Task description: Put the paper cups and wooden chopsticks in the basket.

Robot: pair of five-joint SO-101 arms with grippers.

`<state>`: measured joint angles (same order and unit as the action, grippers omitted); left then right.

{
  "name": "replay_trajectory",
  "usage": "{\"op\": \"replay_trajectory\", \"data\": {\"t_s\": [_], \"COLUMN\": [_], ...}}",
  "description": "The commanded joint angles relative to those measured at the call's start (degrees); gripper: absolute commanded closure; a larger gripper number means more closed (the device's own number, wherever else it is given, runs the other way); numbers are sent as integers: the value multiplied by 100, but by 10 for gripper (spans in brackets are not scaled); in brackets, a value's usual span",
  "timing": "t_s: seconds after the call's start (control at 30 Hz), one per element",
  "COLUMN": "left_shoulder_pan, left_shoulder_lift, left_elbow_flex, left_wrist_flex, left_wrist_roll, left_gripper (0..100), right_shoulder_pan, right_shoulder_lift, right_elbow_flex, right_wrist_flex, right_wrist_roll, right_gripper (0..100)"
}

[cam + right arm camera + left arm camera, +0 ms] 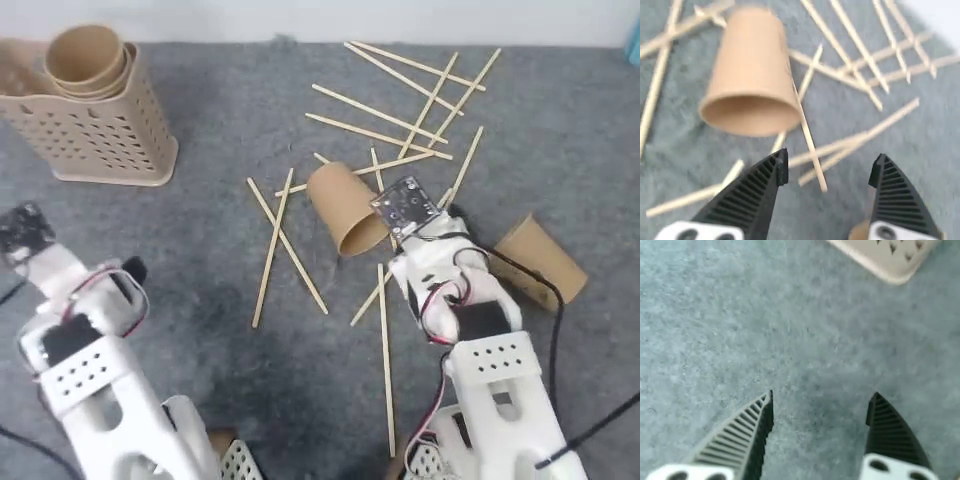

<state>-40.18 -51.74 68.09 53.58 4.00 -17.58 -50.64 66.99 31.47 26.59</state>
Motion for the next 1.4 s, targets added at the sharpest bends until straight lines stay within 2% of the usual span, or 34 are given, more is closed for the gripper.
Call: {"op": "replay_trajectory", "data": {"t_s": [0.0, 0.07, 0.2, 0.4, 0.53, 0.77, 1.2, 1.27, 1.37], "left_shoulder_pan": [-26, -26, -26, -26, -26, -26, -26, -26, -26], "left_shoulder_lift": [-141, -185, -273, -273, -273, -281, -281, -281, -273], "left_elbow_flex": [505, 778, 796, 804, 804, 813, 822, 822, 822], "left_wrist_flex": [-765, -1187, -1196, -1196, -1196, -1196, -1204, -1213, -1222], "left_wrist_roll": [-334, -352, -334, -334, -343, -360, -369, -369, -369], "left_gripper": [716, 716, 716, 716, 716, 716, 716, 716, 716], "right_shoulder_pan": [-251, -347, -532, -690, -681, -453, -303, -303, -321], "right_shoulder_lift": [22, 22, 31, 110, 866, 2422, 3890, 4057, 4154], "right_elbow_flex": [132, 308, 571, 633, 501, -88, -1398, -1538, -1618], "right_wrist_flex": [-769, -1138, -1596, -1640, -1807, -2686, -2738, -2695, -2686], "right_wrist_roll": [53, 53, 53, 53, 88, 105, 123, 281, 651], "right_gripper": [724, 724, 724, 724, 724, 724, 725, 748, 887]}}
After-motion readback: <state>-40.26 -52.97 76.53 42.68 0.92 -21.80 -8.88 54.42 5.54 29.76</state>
